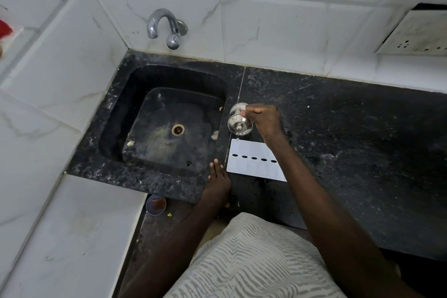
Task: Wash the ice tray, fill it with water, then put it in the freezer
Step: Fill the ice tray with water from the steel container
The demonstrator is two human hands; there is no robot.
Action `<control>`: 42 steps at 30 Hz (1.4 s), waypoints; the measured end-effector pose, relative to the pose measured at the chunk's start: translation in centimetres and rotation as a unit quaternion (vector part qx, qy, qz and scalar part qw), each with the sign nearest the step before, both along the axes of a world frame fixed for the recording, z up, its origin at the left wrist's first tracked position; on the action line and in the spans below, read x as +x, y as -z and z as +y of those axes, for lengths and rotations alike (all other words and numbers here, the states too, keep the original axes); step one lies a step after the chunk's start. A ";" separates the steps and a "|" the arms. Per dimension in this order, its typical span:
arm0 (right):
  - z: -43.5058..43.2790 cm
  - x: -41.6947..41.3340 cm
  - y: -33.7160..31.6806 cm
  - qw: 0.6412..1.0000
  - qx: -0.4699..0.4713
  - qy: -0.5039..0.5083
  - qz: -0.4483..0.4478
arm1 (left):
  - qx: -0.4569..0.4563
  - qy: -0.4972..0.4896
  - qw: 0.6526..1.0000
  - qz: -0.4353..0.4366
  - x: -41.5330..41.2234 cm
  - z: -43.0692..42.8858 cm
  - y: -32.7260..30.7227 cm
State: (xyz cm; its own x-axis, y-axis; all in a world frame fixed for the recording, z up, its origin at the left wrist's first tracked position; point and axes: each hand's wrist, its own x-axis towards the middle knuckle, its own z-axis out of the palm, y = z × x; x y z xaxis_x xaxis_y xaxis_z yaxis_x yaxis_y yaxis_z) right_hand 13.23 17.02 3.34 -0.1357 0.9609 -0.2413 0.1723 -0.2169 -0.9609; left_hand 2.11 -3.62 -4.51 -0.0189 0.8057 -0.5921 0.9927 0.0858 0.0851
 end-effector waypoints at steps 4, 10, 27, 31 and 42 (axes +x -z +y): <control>0.0 -0.2 -0.2 1.000 0.011 -0.007 -0.009 | 0.004 0.004 1.000 0.003 0.0 0.0 0.1; 0.1 -0.3 -0.1 1.000 0.017 -0.008 -0.023 | 0.002 0.003 1.000 0.006 0.0 0.0 0.2; 0.2 3.5 -1.3 0.978 -0.138 0.116 0.105 | 0.003 -0.004 1.000 -0.002 0.1 -0.1 0.1; 0.0 6.5 -1.5 0.975 -0.139 0.137 0.106 | 0.008 0.016 1.000 0.022 0.1 -0.1 0.3; -2.2 14.0 -1.8 0.996 -0.053 0.065 -0.032 | -0.009 0.005 1.000 0.023 0.2 0.3 1.3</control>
